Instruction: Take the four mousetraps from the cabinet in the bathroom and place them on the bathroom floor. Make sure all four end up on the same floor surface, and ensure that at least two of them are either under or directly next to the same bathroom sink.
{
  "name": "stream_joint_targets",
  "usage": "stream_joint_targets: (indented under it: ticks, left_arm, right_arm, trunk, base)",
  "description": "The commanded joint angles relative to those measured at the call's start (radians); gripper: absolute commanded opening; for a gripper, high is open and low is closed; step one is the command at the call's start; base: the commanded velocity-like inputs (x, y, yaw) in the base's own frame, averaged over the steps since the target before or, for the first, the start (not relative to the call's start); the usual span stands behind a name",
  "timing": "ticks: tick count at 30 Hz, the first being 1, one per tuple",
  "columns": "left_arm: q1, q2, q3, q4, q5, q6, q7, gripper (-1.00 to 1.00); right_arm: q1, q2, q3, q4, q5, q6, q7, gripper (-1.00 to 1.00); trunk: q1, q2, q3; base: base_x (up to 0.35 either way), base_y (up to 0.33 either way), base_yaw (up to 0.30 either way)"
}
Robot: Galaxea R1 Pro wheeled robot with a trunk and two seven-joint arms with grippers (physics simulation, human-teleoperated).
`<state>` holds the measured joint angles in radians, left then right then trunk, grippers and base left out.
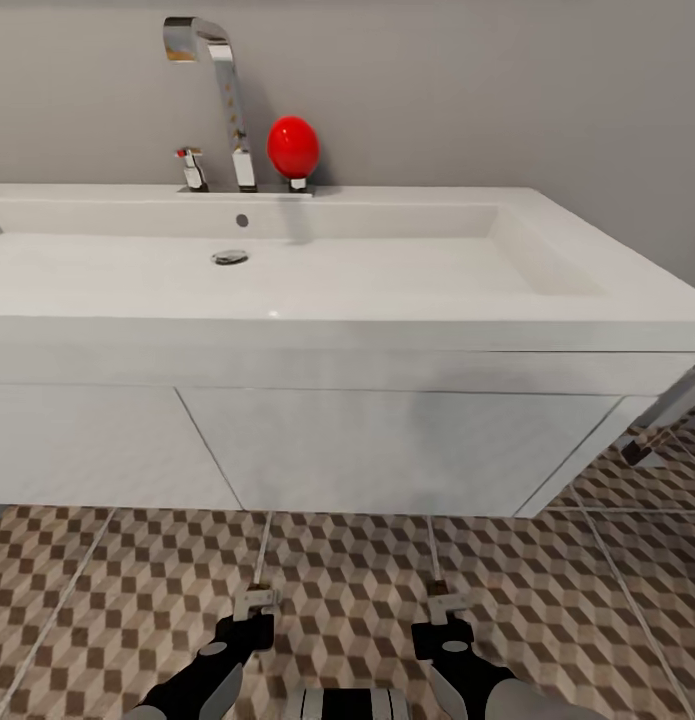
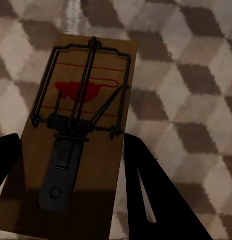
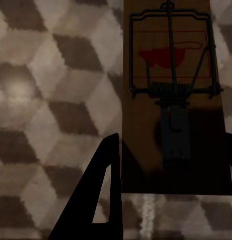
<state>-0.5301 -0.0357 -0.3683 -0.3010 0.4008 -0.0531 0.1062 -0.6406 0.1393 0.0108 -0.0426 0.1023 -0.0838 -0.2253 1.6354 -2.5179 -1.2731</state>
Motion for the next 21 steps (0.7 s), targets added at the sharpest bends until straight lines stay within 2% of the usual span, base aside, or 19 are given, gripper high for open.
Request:
stream_joint_targets:
  ticks: [1, 5, 21]
  left_arm:
    - [-0.001, 0.001, -0.009, 0.0, 0.004, -0.004, 0.009, -1.0]
    - [-0.001, 0.002, -0.008, 0.0, 0.004, -0.006, 0.009, -1.0]
    - [-0.001, 0.002, -0.008, 0.0, 0.004, -0.007, 0.009, -1.0]
  right_arm:
    - [-0.001, 0.0, 0.0, 0.001, 0.009, -0.001, -0.005, -1.0]
    - [-0.001, 0.0, 0.001, 0.001, 0.01, -0.001, -0.005, -1.0]
    - [-0.001, 0.0, 0.001, 0.001, 0.01, -0.001, -0.005, -1.0]
  trunk:
    - [0.0, -0.001, -0.005]
    - [0.002, -0.001, -0.02]
    - [0.002, -0.001, -0.02]
  base:
    - [0.0, 0.0, 0.0]
    - [0.0, 0.0, 0.0]
    - [0.0, 0.0, 0.0]
